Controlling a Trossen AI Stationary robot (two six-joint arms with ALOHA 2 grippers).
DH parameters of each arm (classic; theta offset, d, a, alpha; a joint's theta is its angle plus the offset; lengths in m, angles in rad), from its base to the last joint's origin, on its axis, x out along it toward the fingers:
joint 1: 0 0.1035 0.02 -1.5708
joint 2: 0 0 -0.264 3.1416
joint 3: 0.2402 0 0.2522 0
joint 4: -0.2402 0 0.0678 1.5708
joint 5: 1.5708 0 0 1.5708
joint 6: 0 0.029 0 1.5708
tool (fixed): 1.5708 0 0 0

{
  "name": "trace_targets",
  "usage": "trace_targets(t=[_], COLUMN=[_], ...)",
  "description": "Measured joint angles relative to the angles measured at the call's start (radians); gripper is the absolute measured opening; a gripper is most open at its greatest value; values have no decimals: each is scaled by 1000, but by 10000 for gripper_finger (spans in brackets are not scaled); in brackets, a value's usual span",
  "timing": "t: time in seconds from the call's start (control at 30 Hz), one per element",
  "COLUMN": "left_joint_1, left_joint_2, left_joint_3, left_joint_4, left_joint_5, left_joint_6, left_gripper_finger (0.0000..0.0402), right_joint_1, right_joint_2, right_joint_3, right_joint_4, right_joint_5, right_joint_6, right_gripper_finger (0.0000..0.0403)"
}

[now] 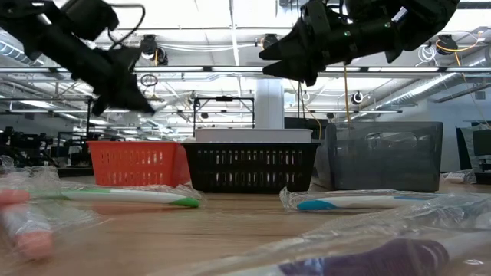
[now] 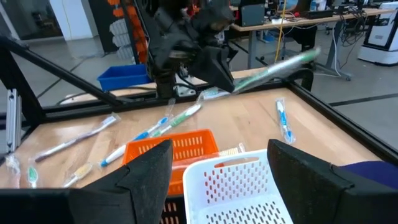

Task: Pick & Place Toothbrushes
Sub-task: Put the green toothbrush into the black bin

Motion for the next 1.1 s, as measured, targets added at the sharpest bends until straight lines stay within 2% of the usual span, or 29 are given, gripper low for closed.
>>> trace_targets(t=[0.47, 0.83, 1.1], left_joint_1=[-204, -268, -298], left_joint_2=[64, 313, 472], left_joint_3=[2, 3, 107], left_joint_4=[464, 830, 877], left_joint_5=[5, -4, -4], left_joint_6=[150, 211, 250], left_gripper_finger=[2, 2, 2], right_joint_1=[0, 0, 0], right_joint_2=[0, 0, 1], right_joint_3=[0, 0, 0], right_joint_4=[123, 219, 262], right_joint_5=[0, 0, 0], right_joint_6=[27, 61, 61], right_gripper_finger=[254, 254, 254])
